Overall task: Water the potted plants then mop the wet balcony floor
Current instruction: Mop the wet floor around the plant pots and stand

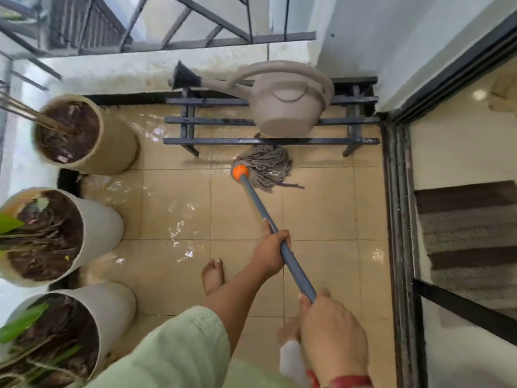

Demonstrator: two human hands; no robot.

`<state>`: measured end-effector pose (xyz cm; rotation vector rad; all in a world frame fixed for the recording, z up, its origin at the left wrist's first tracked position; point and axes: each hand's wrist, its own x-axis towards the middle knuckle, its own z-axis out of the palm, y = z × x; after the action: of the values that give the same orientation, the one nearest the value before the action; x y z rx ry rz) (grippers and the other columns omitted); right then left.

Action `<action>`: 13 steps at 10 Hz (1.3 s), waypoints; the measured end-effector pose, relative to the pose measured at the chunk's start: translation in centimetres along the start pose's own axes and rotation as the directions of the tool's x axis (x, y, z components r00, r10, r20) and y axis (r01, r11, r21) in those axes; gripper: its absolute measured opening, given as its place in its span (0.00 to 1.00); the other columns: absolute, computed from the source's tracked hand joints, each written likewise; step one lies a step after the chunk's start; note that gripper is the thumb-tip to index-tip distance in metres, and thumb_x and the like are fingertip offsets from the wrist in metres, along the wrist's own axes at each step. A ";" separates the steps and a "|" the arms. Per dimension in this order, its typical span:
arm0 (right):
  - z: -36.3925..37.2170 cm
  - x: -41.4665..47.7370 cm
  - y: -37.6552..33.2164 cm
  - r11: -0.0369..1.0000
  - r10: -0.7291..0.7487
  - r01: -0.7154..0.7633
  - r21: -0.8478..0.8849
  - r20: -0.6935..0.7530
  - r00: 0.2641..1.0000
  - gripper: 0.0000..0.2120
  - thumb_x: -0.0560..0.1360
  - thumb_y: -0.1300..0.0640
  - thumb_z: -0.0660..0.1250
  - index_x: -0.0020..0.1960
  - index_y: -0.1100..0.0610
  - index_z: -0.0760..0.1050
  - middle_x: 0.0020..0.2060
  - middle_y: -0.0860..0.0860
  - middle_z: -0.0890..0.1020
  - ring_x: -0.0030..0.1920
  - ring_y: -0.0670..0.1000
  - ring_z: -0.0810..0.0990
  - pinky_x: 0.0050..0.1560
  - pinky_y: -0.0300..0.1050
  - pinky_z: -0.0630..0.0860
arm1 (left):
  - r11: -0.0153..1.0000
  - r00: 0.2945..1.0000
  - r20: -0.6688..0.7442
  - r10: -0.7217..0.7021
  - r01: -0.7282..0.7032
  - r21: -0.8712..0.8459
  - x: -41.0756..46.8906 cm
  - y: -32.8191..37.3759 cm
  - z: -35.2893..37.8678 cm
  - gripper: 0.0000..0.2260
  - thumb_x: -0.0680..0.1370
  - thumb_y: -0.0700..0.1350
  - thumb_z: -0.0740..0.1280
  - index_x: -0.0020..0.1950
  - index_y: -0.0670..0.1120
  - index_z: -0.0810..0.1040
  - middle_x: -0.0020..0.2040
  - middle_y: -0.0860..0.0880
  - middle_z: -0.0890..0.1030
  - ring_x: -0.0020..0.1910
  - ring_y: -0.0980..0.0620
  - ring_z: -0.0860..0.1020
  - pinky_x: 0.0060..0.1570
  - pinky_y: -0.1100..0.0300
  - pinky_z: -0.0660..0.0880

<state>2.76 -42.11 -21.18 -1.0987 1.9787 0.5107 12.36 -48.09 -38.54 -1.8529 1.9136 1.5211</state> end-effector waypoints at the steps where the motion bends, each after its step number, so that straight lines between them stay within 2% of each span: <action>1: 0.7 1.4 -3.1 0.998 -0.067 0.067 0.001 -0.029 0.997 0.15 0.81 0.45 0.49 0.56 0.53 0.67 0.48 0.51 0.81 0.51 0.55 0.80 0.54 0.50 0.75 | 0.999 0.997 -0.080 -0.008 0.004 -0.045 1.8 -3.5 -2.6 0.06 0.74 0.34 0.66 0.46 0.45 0.74 0.69 0.32 0.61 0.68 0.39 0.67 0.56 0.53 0.75; 2: 0.8 3.4 -6.3 0.991 -0.133 0.133 -0.003 -0.084 0.988 0.14 0.81 0.48 0.51 0.58 0.55 0.68 0.51 0.53 0.81 0.54 0.56 0.80 0.50 0.48 0.74 | 0.996 0.984 -0.157 -0.088 0.088 -0.005 3.5 -4.9 -5.9 0.09 0.75 0.32 0.65 0.49 0.45 0.75 0.62 0.37 0.70 0.58 0.38 0.74 0.54 0.56 0.75; 3: 0.0 5.6 -8.9 0.979 -0.204 0.197 -0.055 -0.171 0.964 0.13 0.82 0.50 0.52 0.59 0.57 0.69 0.52 0.53 0.81 0.54 0.56 0.80 0.47 0.46 0.74 | 0.997 0.973 -0.218 -0.077 0.079 0.002 5.9 -5.2 -8.4 0.10 0.75 0.32 0.64 0.51 0.45 0.76 0.62 0.38 0.69 0.56 0.41 0.74 0.50 0.62 0.70; 4: -1.2 8.1 -8.9 0.962 -0.263 0.233 -0.145 -0.244 0.934 0.12 0.81 0.53 0.54 0.58 0.57 0.71 0.52 0.53 0.81 0.54 0.56 0.80 0.44 0.44 0.72 | 1.000 0.968 -0.251 -0.012 0.011 -0.006 8.1 -4.6 -9.5 0.09 0.74 0.31 0.63 0.52 0.41 0.74 0.56 0.41 0.65 0.50 0.44 0.71 0.52 0.62 0.70; 5: -2.7 10.5 -6.3 0.962 -0.261 0.231 -0.143 -0.249 0.933 0.13 0.81 0.52 0.54 0.58 0.57 0.71 0.51 0.54 0.81 0.52 0.56 0.80 0.40 0.44 0.67 | 0.999 0.967 -0.252 -0.025 0.029 0.015 9.7 -2.8 -7.9 0.12 0.74 0.31 0.62 0.57 0.38 0.74 0.55 0.44 0.60 0.48 0.49 0.67 0.51 0.62 0.70; 6: -3.0 12.1 -2.9 0.967 -0.249 0.231 -0.103 -0.226 0.942 0.13 0.81 0.51 0.53 0.58 0.57 0.71 0.49 0.54 0.81 0.49 0.56 0.80 0.39 0.45 0.68 | 0.999 0.971 -0.236 -0.032 0.036 0.014 10.8 -1.0 -5.5 0.13 0.73 0.29 0.61 0.57 0.36 0.73 0.63 0.36 0.60 0.46 0.48 0.66 0.47 0.66 0.67; 7: -2.3 12.7 1.5 0.982 -0.187 0.184 -0.032 -0.216 0.959 0.14 0.81 0.48 0.53 0.58 0.57 0.70 0.48 0.54 0.81 0.49 0.56 0.80 0.39 0.46 0.69 | 0.999 0.979 -0.202 0.011 0.000 0.052 11.8 0.5 -1.7 0.14 0.72 0.30 0.62 0.57 0.38 0.73 0.66 0.33 0.58 0.51 0.42 0.68 0.50 0.64 0.70; 8: -1.5 12.0 5.8 0.994 -0.084 0.096 0.050 -0.200 0.976 0.17 0.81 0.46 0.52 0.59 0.56 0.69 0.48 0.54 0.81 0.48 0.56 0.79 0.39 0.45 0.68 | 0.994 0.993 -0.094 0.075 -0.067 0.086 12.5 3.0 2.0 0.15 0.72 0.31 0.65 0.56 0.41 0.72 0.72 0.31 0.50 0.68 0.32 0.62 0.50 0.67 0.67; 9: -1.4 10.9 9.7 0.990 0.046 -0.021 0.138 -0.183 0.982 0.17 0.81 0.45 0.50 0.60 0.55 0.69 0.50 0.54 0.81 0.51 0.56 0.79 0.39 0.44 0.66 | 0.977 0.985 0.039 0.167 -0.171 0.127 12.9 6.4 5.5 0.16 0.72 0.32 0.67 0.58 0.41 0.72 0.74 0.32 0.40 0.73 0.33 0.58 0.58 0.65 0.68; 10: -2.0 9.4 13.2 0.975 0.144 -0.113 0.194 -0.154 0.978 0.18 0.81 0.45 0.49 0.60 0.56 0.68 0.51 0.56 0.80 0.52 0.58 0.78 0.40 0.44 0.64 | 0.948 0.955 0.136 0.264 -0.283 0.146 12.4 10.5 8.5 0.16 0.72 0.33 0.68 0.59 0.40 0.72 0.74 0.31 0.40 0.75 0.34 0.51 0.63 0.63 0.66; 11: -2.4 7.6 15.4 0.945 0.244 -0.213 0.247 -0.105 0.964 0.18 0.81 0.45 0.49 0.60 0.56 0.67 0.51 0.57 0.79 0.50 0.58 0.76 0.41 0.45 0.64 | 0.918 0.909 0.262 0.325 -0.370 0.145 11.0 14.1 10.4 0.15 0.74 0.34 0.67 0.60 0.38 0.72 0.74 0.31 0.42 0.75 0.35 0.52 0.65 0.61 0.64; 12: -2.0 6.2 15.7 0.925 0.282 -0.251 0.286 -0.071 0.957 0.18 0.81 0.44 0.50 0.60 0.56 0.68 0.49 0.57 0.78 0.50 0.58 0.76 0.41 0.45 0.64 | 0.889 0.880 0.321 0.349 -0.420 0.185 9.8 14.9 11.5 0.11 0.75 0.36 0.67 0.57 0.40 0.73 0.75 0.31 0.41 0.73 0.34 0.59 0.65 0.57 0.67; 13: -1.8 5.4 14.0 0.932 0.264 -0.235 0.274 -0.073 0.962 0.18 0.81 0.45 0.50 0.60 0.56 0.68 0.50 0.57 0.79 0.51 0.58 0.76 0.40 0.44 0.63 | 0.896 0.900 0.283 0.331 -0.394 0.205 9.2 13.1 10.8 0.09 0.75 0.41 0.68 0.54 0.43 0.72 0.75 0.31 0.42 0.66 0.33 0.70 0.60 0.52 0.72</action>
<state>-11.51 -38.52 -24.82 -0.7265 2.2235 0.3100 -6.37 -50.40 -42.40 -1.1884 2.2956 1.4163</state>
